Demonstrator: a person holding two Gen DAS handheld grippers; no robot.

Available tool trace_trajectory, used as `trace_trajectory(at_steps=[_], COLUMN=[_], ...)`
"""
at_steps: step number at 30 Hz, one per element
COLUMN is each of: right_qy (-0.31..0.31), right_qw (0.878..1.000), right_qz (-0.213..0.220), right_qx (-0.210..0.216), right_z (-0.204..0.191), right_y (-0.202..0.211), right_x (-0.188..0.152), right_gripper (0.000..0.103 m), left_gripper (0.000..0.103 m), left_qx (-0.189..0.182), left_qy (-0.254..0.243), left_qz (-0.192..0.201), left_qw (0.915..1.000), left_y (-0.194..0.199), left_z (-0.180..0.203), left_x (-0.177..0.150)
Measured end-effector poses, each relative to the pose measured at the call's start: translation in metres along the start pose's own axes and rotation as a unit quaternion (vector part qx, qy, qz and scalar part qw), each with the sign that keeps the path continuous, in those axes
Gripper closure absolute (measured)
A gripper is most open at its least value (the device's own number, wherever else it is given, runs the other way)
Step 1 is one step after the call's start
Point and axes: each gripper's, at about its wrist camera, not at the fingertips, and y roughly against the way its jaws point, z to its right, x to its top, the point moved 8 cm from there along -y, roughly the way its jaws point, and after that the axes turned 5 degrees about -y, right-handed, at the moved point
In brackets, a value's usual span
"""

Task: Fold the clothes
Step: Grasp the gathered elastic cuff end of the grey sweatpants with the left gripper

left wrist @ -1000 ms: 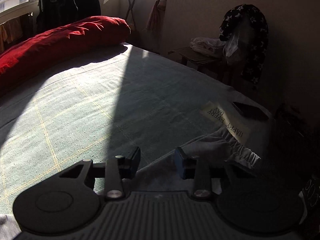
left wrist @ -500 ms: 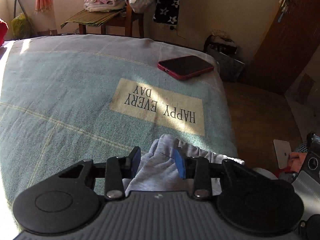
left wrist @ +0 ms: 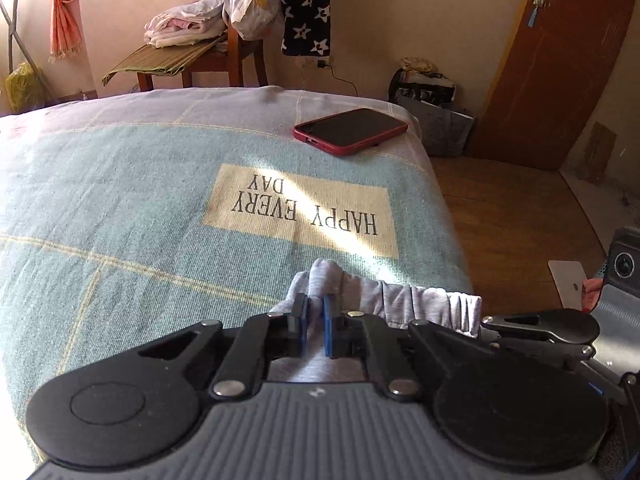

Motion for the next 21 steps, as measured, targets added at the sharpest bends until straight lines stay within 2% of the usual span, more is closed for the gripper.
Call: trace_trajectory(at_steps=[3, 6, 10, 14, 18, 21], right_qy=[0.001, -0.003, 0.018, 0.02, 0.008, 0.008], right_qw=[1.0, 1.0, 1.0, 1.0, 1.0, 1.0], right_qz=[0.01, 0.005, 0.001, -0.004, -0.008, -0.012], right_qx=[0.0, 0.003, -0.003, -0.001, 0.001, -0.028], right_z=[0.0, -0.002, -0.006, -0.005, -0.003, 0.001], right_y=[0.003, 0.001, 0.0, -0.001, -0.002, -0.003], right_x=[0.001, -0.001, -0.003, -0.004, -0.006, -0.008], right_gripper=[0.0, 0.0, 0.0, 0.0, 0.0, 0.0], left_gripper=[0.098, 0.098, 0.097, 0.09, 0.087, 0.082], left_qx=[0.013, 0.032, 0.034, 0.046, 0.061, 0.077], left_qy=[-0.003, 0.0, 0.006, 0.032, 0.036, 0.032], left_qz=[0.025, 0.02, -0.005, -0.003, 0.0, -0.005], left_qw=[0.9996, 0.9993, 0.9994, 0.9984, 0.9975, 0.9965], left_y=[0.016, 0.013, -0.009, -0.014, 0.003, 0.019], left_z=[-0.001, -0.007, -0.012, -0.018, -0.015, -0.01], left_x=[0.006, 0.007, 0.0, -0.001, 0.002, -0.006])
